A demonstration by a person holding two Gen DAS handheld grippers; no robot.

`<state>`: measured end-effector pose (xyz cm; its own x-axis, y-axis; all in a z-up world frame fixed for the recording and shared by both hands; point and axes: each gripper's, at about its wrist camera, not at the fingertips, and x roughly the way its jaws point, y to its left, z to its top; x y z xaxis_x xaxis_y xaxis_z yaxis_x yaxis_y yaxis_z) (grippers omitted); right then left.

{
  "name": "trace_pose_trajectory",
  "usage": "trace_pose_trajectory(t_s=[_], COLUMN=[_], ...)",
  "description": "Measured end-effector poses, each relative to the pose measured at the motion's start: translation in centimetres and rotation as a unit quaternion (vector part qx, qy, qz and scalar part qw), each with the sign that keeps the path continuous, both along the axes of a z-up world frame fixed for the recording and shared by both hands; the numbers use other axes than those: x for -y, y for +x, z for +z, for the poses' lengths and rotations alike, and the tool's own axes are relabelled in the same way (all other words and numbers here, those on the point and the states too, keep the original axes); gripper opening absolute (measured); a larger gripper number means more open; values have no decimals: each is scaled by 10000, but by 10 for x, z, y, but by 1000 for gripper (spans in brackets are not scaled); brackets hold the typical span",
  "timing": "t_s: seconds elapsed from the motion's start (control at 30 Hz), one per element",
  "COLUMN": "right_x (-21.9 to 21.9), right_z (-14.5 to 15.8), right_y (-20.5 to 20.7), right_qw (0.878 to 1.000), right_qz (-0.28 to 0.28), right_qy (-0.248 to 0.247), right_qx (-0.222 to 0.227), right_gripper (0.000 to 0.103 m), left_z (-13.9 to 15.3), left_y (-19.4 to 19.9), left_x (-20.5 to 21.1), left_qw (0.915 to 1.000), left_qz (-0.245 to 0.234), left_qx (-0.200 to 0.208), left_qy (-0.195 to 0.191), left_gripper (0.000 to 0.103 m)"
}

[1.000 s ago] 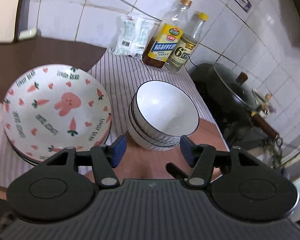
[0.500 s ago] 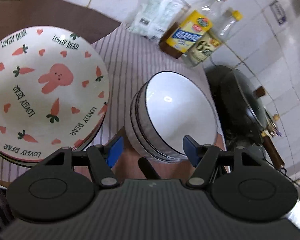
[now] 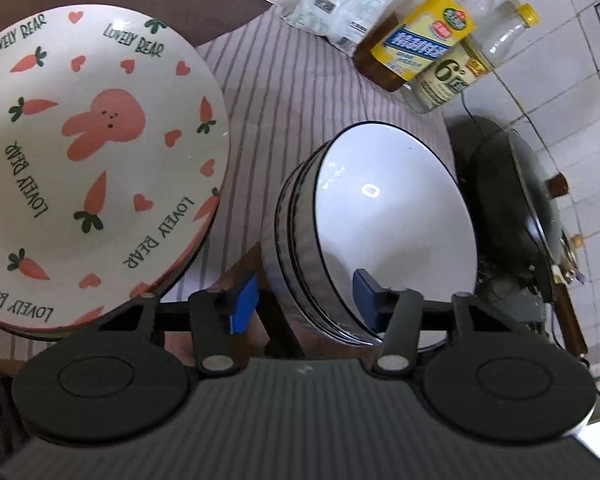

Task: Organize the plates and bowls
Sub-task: 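Grasp the rim of the three-bowl stack with both grippers, then lift the bowl stack with both grippers and lower it onto the bear plate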

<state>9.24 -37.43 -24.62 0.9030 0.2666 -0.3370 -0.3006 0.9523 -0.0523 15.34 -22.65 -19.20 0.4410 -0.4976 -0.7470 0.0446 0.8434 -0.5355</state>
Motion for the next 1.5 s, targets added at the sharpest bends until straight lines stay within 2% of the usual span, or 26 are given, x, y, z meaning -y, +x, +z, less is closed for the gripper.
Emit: trace_pose_trajectory(t_s=[0.2, 0.3, 0.73, 1.07, 1.27, 1.5], right_x=[-2, 0, -8, -13, -15, -30], right_z=[2, 2, 1, 1, 14, 46], right_y=[5, 10, 5, -4, -15, -24], right_qw=[10000, 9999, 9996, 9985, 9980, 9982], right_qz=[-42, -17, -276, -549, -604, -456], right_qy=[24, 71, -8, 8, -1, -90], right_qx=[-75, -123, -36, 86, 207, 375], right_gripper=[103, 103, 103, 103, 103, 103], left_z=[0, 2, 9, 12, 29, 58], left_y=[1, 0, -1, -10, -19, -33], left_x=[1, 4, 8, 8, 8, -11], left_qw=[9998, 9992, 9955, 9922, 9895, 9867], left_qz=[127, -33, -441, -729, -926, -974], left_qx=[109, 307, 579, 796, 888, 1127], left_qy=[99, 270, 602, 629, 659, 644], left_gripper=[48, 48, 44, 44, 44, 44])
